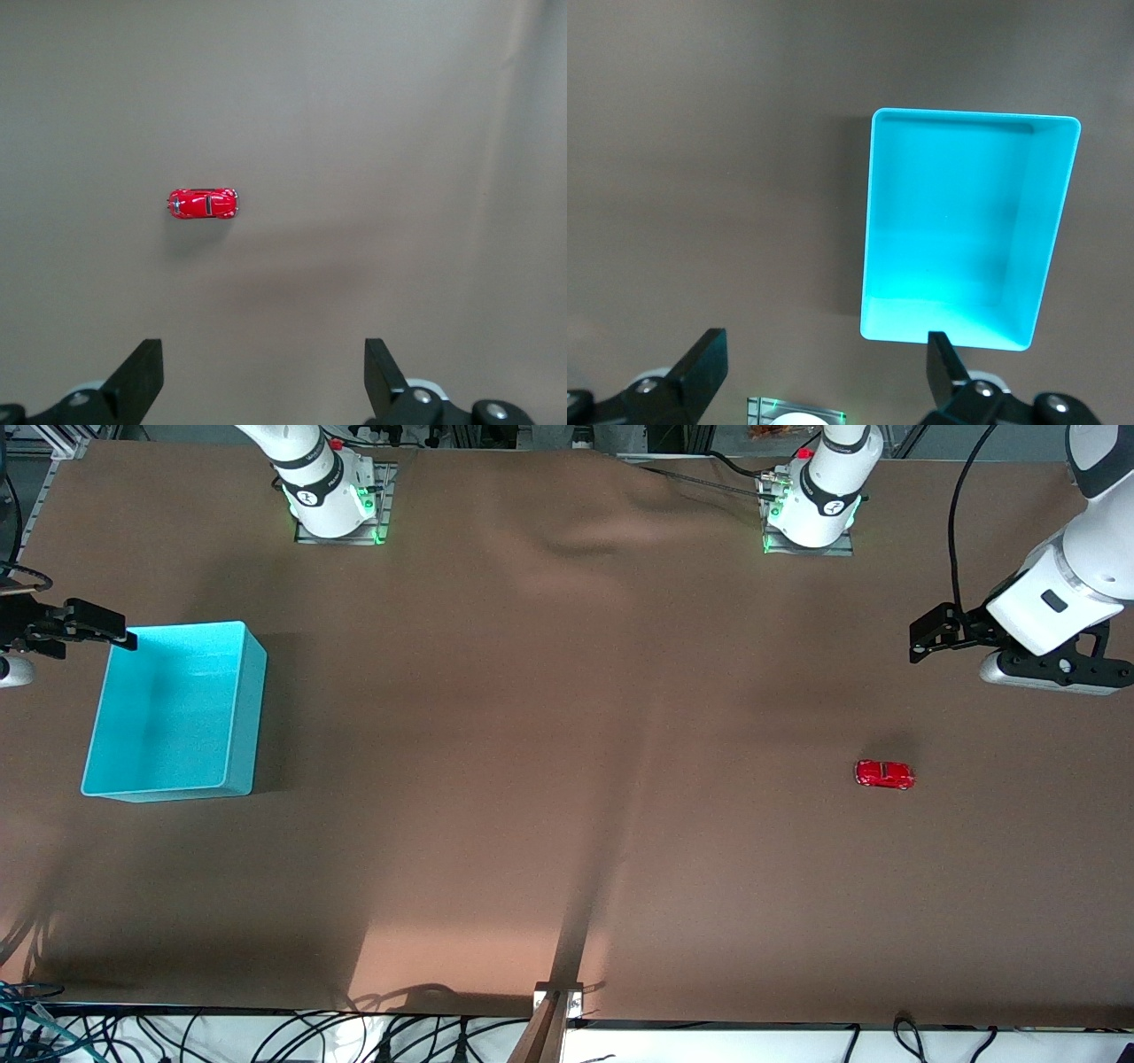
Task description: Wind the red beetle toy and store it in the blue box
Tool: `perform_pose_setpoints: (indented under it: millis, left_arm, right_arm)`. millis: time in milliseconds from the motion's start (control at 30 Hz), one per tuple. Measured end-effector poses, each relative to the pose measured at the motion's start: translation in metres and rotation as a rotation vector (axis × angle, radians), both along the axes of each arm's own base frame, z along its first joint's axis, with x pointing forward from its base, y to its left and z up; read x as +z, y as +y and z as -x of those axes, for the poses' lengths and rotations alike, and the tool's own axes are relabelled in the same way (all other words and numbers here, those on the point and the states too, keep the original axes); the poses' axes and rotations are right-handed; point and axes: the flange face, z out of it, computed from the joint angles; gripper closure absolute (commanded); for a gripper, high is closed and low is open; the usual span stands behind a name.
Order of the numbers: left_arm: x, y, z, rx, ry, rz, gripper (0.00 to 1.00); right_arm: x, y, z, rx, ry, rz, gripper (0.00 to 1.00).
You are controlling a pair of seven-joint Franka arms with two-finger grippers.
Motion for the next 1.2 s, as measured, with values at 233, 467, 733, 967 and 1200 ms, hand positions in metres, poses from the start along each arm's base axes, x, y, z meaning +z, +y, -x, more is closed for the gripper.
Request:
perform_pose_setpoints:
  millis: [233, 467, 733, 967, 1200]
  left_arm:
    - [0.000, 0.001, 0.000, 0.002, 0.000, 0.000, 0.00]
    - [0.000, 0.001, 0.000, 0.002, 0.000, 0.000, 0.00]
    - [0.000, 0.001, 0.000, 0.002, 0.000, 0.000, 0.00]
    - [0.000, 0.001, 0.000, 0.000, 0.000, 0.000, 0.00]
    - [0.000, 0.003, 0.000, 0.002, 0.001, 0.000, 0.00]
  right_arm:
    - [-0.002, 0.000, -0.001, 0.000, 0.000, 0.002, 0.00]
    - [-0.001, -0.001, -0.001, -0.002, -0.001, 0.005, 0.00]
    - [0.001, -0.009, -0.003, -0.015, -0.024, 0.011, 0.00]
    - [0.009, -0.012, -0.007, -0.016, -0.065, 0.034, 0.00]
    - [0.019, -0.012, -0.009, -0.014, -0.111, 0.041, 0.00]
